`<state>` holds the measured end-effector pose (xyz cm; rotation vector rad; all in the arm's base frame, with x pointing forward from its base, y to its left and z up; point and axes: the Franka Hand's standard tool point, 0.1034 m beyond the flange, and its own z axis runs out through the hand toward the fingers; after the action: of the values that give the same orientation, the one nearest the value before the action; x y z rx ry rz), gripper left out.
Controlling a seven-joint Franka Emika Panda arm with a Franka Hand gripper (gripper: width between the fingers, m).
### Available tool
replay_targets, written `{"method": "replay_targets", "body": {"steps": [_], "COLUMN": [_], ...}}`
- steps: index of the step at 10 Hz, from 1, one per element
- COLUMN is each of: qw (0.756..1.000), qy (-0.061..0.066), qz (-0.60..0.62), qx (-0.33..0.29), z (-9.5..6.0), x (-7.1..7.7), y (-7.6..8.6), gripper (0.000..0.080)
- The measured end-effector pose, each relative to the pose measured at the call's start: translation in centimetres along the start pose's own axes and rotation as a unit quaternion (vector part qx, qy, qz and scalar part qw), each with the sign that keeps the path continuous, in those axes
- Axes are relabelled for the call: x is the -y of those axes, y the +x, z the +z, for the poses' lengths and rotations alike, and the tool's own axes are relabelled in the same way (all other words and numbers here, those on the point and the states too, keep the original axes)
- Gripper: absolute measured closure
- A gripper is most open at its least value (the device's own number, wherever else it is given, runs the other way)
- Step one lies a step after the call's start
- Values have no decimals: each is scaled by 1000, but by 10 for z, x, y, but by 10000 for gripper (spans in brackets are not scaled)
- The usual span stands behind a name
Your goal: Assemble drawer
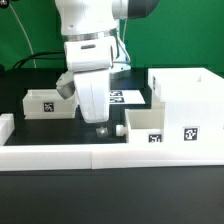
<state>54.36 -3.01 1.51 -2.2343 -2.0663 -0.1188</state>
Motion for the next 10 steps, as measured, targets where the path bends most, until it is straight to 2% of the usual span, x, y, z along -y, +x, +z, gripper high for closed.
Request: {"method": "replay_targets", "body": {"steps": [2, 7, 10], "qw": [1000, 998, 997], "qy": [1, 0, -2], "qz": [7, 70, 72], "qx": [0, 3, 2], "z": [2, 3, 4], "x": [0, 1, 1], "y": [13, 23, 22], "gripper": [150, 150, 150]}}
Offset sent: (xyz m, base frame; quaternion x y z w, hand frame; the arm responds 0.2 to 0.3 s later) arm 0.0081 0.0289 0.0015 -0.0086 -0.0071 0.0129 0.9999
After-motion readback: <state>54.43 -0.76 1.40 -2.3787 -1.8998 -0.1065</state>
